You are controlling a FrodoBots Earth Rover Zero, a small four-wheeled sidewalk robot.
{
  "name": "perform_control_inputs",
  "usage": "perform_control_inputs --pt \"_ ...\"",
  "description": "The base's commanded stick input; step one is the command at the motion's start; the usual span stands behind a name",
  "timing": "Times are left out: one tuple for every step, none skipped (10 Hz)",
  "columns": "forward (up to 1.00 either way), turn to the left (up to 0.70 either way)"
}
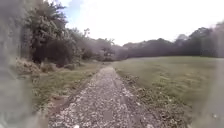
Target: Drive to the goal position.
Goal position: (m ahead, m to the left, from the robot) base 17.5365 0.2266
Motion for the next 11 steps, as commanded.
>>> perform_control_inputs --pt "1.00 0.30" --pt "1.00 0.40" --pt "1.00 0.40" --pt "1.00 0.28" --pt "1.00 0.06" --pt "1.00 0.00" --pt "1.00 0.00" --pt "1.00 0.00" --pt "1.00 0.00" --pt "1.00 0.00" --pt "1.00 0.00"
